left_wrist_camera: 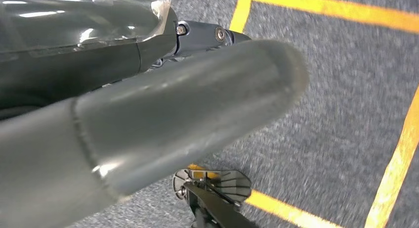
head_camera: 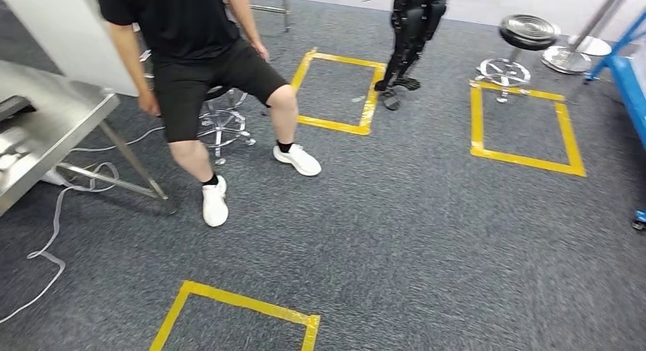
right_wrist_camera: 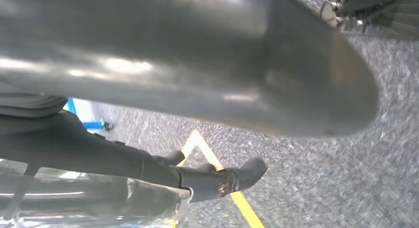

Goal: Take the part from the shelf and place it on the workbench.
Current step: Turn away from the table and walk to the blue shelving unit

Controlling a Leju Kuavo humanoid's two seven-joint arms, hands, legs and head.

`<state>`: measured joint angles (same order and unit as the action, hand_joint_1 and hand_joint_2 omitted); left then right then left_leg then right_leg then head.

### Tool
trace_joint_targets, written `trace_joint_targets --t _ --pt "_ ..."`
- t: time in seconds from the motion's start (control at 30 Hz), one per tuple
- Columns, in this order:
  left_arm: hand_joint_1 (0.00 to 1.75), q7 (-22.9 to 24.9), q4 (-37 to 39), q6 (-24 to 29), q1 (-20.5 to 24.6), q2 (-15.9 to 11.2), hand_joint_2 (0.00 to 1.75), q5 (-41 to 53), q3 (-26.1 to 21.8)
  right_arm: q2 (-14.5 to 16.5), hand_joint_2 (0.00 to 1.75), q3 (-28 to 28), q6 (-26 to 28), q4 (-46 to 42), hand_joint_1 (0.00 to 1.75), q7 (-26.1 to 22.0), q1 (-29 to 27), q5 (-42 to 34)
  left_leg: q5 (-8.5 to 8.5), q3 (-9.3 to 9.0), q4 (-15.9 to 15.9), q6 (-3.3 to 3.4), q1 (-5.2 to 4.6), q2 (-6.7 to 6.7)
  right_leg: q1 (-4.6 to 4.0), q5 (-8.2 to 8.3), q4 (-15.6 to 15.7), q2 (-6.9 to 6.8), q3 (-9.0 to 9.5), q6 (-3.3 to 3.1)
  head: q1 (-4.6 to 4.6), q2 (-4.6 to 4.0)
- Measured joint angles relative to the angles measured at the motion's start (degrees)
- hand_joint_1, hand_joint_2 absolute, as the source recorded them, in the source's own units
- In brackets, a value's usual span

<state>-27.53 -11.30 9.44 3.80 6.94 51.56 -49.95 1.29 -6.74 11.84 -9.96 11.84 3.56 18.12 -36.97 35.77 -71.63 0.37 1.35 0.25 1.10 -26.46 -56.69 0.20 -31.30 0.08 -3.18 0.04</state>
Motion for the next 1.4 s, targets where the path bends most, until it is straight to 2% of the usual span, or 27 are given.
trace_joint_targets --t 0.03,0.07,0.13,0.2,0.27,0.3,0.33,0.4,0.47,0.53,0.57,0.6,0.63,0.7,0.77,0.83,0.87,0.93,1.0,1.03,1.07,1.13,1.17,1.23,1.27,1.33,1.4 --pt "0.0 0.1 0.0 0.0 -0.1 0.0 0.0 0.0 0.0 0.0 0.0 0.0 0.0 0.0 0.0 0.1 0.0 0.0 -0.46 1.34 -2.3 0.03 0.0 -0.32 -0.19 -0.01 0.0 0.93 0.01 0.0 0.02 0.0" --pt "0.0 0.1 0.0 0.1 -0.1 0.0 0.0 0.0 0.0 0.0 0.0 0.0 -0.1 0.0 0.0 0.1 -0.1 0.1 0.31 1.8 -2.6 0.09 0.01 -0.43 -0.32 -0.02 -0.1 1.85 0.07 0.0 0.01 0.0" --pt "0.0 0.1 0.0 0.1 -0.1 0.0 0.0 0.0 0.0 0.1 0.0 0.0 -0.1 0.0 0.0 0.2 -0.2 0.2 4.67 -0.24 3.0 0.26 0.16 -1.14 -0.39 -0.09 -0.3 3.67 0.24 0.08 0.02 0.0" --pt "0.0 0.1 0.0 0.2 0.0 0.0 0.0 -0.1 0.0 0.1 0.0 -0.1 0.1 0.0 0.0 0.3 -0.1 0.4 7.84 -2.85 9.5 0.29 0.4 -3.11 -0.63 -0.32 -0.9 5.2 0.0 0.45 0.02 0.0" --pt "0.0 0.2 0.0 0.3 0.0 0.0 0.0 -0.1 0.0 0.1 0.0 -0.2 0.3 0.0 0.0 0.2 -0.1 0.4 8.26 -3.53 11.5 0.48 0.17 -3.8 -0.83 -0.42 -1.1 6.22 -0.73 1.09 -0.03 0.0" --pt "0.0 0.2 0.0 0.3 0.1 0.0 0.0 -0.1 0.0 0.1 0.0 -0.2 0.4 0.1 0.0 0.1 -0.2 0.4 8.41 -3.55 11.6 0.79 0.0 -3.15 -0.83 -0.36 -1.0 6.66 -1.11 1.47 -0.04 0.0" --pt "0.0 0.1 0.0 0.3 0.2 0.1 0.0 -0.1 0.0 0.1 0.0 -0.2 0.4 0.1 0.0 0.1 -0.3 0.3 8.63 -3.63 11.9 1.21 -0.08 -2.59 -0.75 -0.34 -1.1 6.48 -1.36 1.78 -0.05 0.0" --pt "0.0 -0.1 0.0 0.2 0.2 0.1 0.0 -0.1 0.0 0.1 0.0 -0.2 0.5 0.1 0.0 0.1 -0.3 0.0 9.11 -3.85 12.6 2.17 -0.04 -1.37 -0.71 -1.51 -3.3 3.95 -2.54 1.96 -0.18 0.0" --pt "0.0 -0.3 0.0 0.0 0.0 0.0 0.0 0.0 0.0 0.3 0.0 -0.2 0.5 0.1 0.0 0.2 -0.2 -0.5 9.29 -3.91 12.9 2.66 -0.19 0.05 -0.53 -4.71 -9.8 1.03 -5.86 1.67 -0.35 0.0" --pt "0.0 -0.3 0.0 -0.1 -0.1 -0.1 0.0 0.1 0.0 0.4 0.0 -0.2 0.7 0.1 0.0 0.5 -0.2 -0.8 9.26 -3.8 12.9 2.69 -0.35 1.58 -0.25 -7.25 -16.7 0.47 -9.36 1.9 -0.4 0.0" --pt "0.0 -0.2 0.0 0.0 -0.1 -0.2 0.0 0.1 0.0 0.5 0.0 -0.2 0.8 0.1 0.0 0.7 -0.3 -0.8 9.23 -3.79 12.9 2.65 -0.39 2.25 -0.14 -7.37 -17.8 0.4 -9.87 2.28 -0.4 0.0" --pt "0.0 0.1 0.0 0.2 -0.1 -0.2 0.0 0.0 -0.1 0.6 0.0 -0.2 0.8 0.1 0.0 0.9 -0.5 -0.7 9.17 -3.83 12.9 2.57 -0.4 2.91 -0.04 -6.52 -16.2 0.16 -8.96 2.82 -0.4 0.0" --pt "0.0 0.5 0.0 0.6 -0.1 -0.2 0.0 -0.2 -0.1 0.6 0.0 -0.2 0.9 0.1 0.0 1.2 -0.6 -0.3 9.09 -3.92 12.9 2.46 -0.39 3.53 0.05 -5.1 -12.5 -0.42 -6.95 3.33 -0.41 0.0" --pt "0.0 1.6 0.0 2.0 -0.1 -0.1 0.0 -0.9 -0.5 0.9 0.0 -0.4 0.7 0.1 0.0 1.7 -0.5 0.8 8.78 -4.29 12.9 1.96 -0.51 4.75 -0.04 -2.06 -4.1 -3.26 -2.43 3.74 -0.42 0.0" --pt "0.0 2.3 0.0 3.3 -0.1 -0.2 0.0 -2.0 -1.2 1.3 0.0 -0.8 0.3 0.1 0.0 2.1 -0.3 2.2 8.35 -4.9 13.0 1.16 -0.67 5.95 -0.56 -0.73 -0.9 -5.03 -0.92 3.1 -0.35 0.0" --pt "0.0 2.4 0.0 4.1 0.1 -0.1 0.0 -2.9 -1.9 1.6 0.0 -1.4 0.1 0.1 0.0 2.2 -0.1 3.4 8.0 -5.56 13.1 0.33 -0.53 7.1 -0.77 -0.37 -0.8 -3.86 -0.93 2.2 -0.25 0.0" --pt "0.0 2.4 0.0 4.2 0.3 -0.2 0.0 -3.2 -2.3 1.8 0.0 -1.8 0.0 0.1 0.0 2.2 -0.1 3.9 7.61 -5.69 12.9 -0.02 -0.35 6.72 -0.49 -0.19 -0.6 -3.12 -0.74 1.77 -0.15 0.0" --pt "0.0 2.1 0.0 4.2 0.3 -0.4 0.0 -3.9 -3.0 2.2 0.0 -2.4 0.0 0.1 0.0 2.1 -0.1 4.7 5.1 -4.48 9.5 -0.42 -0.02 3.71 0.14 0.23 -0.3 -1.72 -0.34 0.62 0.04 0.0" --pt "0.0 2.0 0.0 4.2 0.1 -0.7 0.0 -4.5 -3.8 2.9 0.0 -3.1 0.1 0.1 0.0 2.1 0.1 5.3 1.08 -1.06 2.1 -0.43 0.03 0.49 -0.07 0.36 -0.3 -0.26 -0.47 -0.16 0.19 0.0" --pt "0.0 2.0 0.0 4.2 -0.1 -0.9 0.0 -4.7 -4.2 3.3 0.0 -3.4 0.1 0.1 0.0 2.0 0.1 5.6 -0.22 0.76 -1.3 -0.42 0.02 -0.16 -0.29 0.36 -0.3 0.59 -0.48 -0.3 0.2 0.0" --pt "0.0 2.1 0.0 4.3 -0.2 -1.1 0.0 -4.9 -4.5 3.6 0.0 -3.6 0.1 0.1 0.0 2.0 0.0 5.8 -0.25 1.87 -3.0 -0.39 0.01 -0.39 -0.44 0.36 -0.3 1.45 -0.45 -0.31 0.2 0.0" --pt "0.0 2.3 0.0 4.4 -0.2 -1.4 0.0 -5.3 -5.1 4.0 0.0 -4.2 0.1 0.1 0.0 2.0 -0.1 6.3 2.96 1.19 -0.2 -0.23 0.08 -0.69 -0.56 0.34 -0.4 3.16 -0.27 -0.28 0.2 0.0" --pt "0.0 2.4 0.0 4.6 -0.2 -1.5 0.0 -5.5 -5.4 4.1 0.0 -4.4 0.1 0.1 0.0 2.0 0.0 6.5 5.41 -0.35 3.6 -0.14 0.2 -1.51 -0.55 0.31 -0.6 3.98 -0.23 -0.24 0.2 0.0" --pt "0.0 2.3 0.0 4.9 -0.1 -1.5 0.0 -5.7 -5.9 4.3 0.0 -4.8 -0.1 0.1 0.0 2.1 0.1 6.7 8.25 -2.93 10.0 -0.06 0.36 -3.49 -0.84 0.1 -1.1 5.34 -0.52 0.13 0.16 0.0" --pt "0.0 2.2 0.0 5.1 -0.1 -1.5 0.0 -5.8 -6.1 4.4 0.0 -5.0 -0.2 0.1 0.0 2.1 0.2 6.7 8.63 -3.48 11.4 0.05 0.29 -4.07 -0.97 0.05 -1.2 5.89 -0.86 0.44 0.14 0.0" --pt "0.0 1.8 0.0 5.4 0.0 -1.3 0.0 -5.9 -6.3 4.5 0.0 -5.2 -0.4 0.2 0.0 2.2 0.0 6.8 8.66 -3.57 11.9 0.66 -0.02 -3.23 -0.97 0.13 -1.1 6.76 -1.55 1.2 0.11 0.0" --pt "0.0 1.5 0.0 5.7 0.1 -1.1 0.0 -5.9 -6.3 4.4 0.0 -5.3 -0.5 0.2 0.0 2.2 -0.2 6.8 9.17 -3.81 12.6 1.69 -0.08 -2.05 -0.92 -0.37 -2.1 5.2 -2.24 1.66 0.06 0.0"
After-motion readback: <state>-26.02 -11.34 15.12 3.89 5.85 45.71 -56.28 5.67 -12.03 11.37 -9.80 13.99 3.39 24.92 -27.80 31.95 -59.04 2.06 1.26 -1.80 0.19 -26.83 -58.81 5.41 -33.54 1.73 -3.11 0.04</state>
